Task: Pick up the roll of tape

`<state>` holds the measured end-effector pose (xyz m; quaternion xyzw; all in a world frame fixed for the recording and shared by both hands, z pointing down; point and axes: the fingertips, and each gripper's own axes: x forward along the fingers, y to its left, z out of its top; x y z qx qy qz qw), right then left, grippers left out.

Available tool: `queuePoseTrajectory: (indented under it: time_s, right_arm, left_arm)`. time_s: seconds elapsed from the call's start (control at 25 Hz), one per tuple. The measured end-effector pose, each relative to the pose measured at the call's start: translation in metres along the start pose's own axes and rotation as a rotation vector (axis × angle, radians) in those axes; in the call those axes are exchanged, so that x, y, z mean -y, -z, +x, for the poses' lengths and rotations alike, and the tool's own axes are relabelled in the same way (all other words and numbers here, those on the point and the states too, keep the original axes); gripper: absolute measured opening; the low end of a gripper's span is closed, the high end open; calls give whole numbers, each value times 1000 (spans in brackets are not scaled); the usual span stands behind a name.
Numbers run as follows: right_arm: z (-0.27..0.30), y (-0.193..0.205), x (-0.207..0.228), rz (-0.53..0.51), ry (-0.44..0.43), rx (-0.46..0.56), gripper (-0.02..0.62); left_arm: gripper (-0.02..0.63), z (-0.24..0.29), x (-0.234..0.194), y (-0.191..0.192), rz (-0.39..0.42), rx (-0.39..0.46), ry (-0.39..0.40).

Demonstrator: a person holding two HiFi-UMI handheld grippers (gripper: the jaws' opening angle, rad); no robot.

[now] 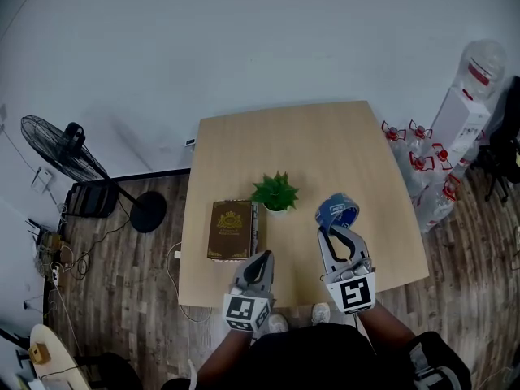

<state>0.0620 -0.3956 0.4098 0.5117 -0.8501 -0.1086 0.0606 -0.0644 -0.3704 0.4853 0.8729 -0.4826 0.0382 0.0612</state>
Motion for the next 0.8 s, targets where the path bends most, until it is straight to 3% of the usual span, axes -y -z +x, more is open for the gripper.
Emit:
queuePoseTrajectory:
  time_s: [0.8]
  right_arm:
    - [-1, -6, 22, -25, 59, -4, 38]
  left_arm:
    - [0, 12, 10, -16, 39, 23, 40]
